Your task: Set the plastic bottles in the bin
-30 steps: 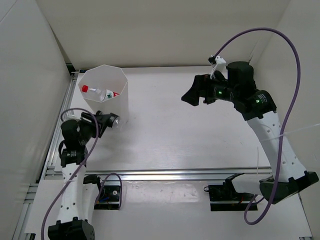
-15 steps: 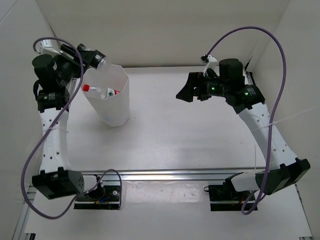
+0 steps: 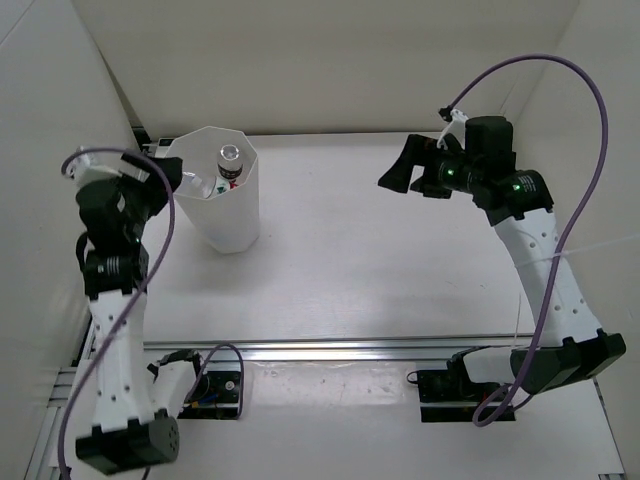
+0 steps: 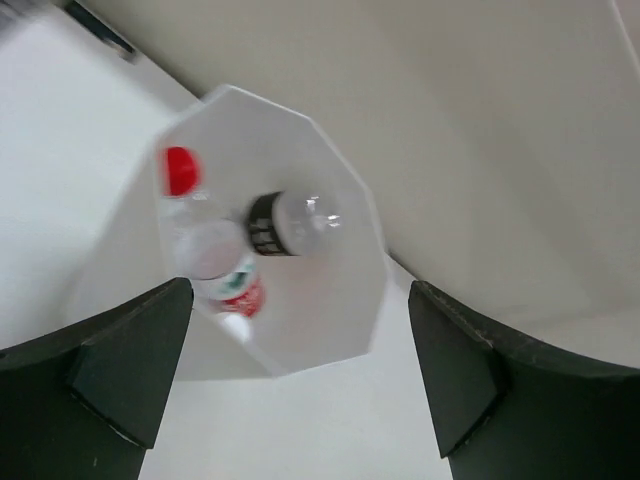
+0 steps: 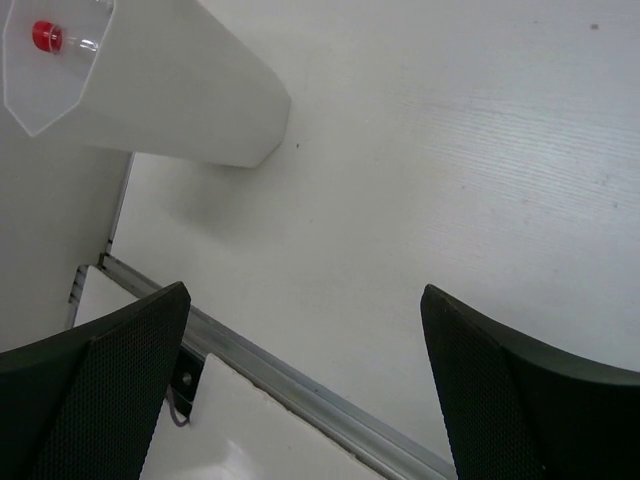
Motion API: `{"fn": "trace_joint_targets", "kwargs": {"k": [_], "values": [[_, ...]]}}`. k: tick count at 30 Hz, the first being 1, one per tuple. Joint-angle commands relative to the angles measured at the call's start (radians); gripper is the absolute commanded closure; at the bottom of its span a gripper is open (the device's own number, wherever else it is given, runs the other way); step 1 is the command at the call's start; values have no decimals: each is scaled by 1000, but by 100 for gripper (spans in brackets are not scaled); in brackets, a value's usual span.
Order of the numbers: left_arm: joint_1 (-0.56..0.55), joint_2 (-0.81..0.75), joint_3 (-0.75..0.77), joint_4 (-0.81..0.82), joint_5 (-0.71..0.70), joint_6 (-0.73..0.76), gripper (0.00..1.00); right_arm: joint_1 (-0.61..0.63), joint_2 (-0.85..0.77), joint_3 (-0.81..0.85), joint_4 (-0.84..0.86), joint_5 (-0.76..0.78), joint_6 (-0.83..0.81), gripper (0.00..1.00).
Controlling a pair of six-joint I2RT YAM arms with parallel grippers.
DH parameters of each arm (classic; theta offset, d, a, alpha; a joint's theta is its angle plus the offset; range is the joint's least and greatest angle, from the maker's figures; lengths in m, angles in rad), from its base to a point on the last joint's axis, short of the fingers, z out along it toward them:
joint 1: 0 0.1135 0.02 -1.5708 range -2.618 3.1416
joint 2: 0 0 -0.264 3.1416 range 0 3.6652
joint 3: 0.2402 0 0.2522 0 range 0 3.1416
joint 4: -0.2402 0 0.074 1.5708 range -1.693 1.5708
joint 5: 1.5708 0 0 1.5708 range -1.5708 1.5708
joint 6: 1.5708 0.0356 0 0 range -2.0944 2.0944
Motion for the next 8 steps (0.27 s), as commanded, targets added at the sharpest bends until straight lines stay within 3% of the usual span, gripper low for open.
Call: {"fn": "trace_joint_targets", "kwargs": {"k": [1,6,8], "values": [[8,-150,-173,-57,-326,87,0,-34,1,57,-84,-11,32,0],[8,-241,-329,-183,-577,175,0,-54,-58,-19,-70,57,44,0],[8,-262,-364,-211,-810,198,0,-64,-68,-28,-70,102,58,0]]}}
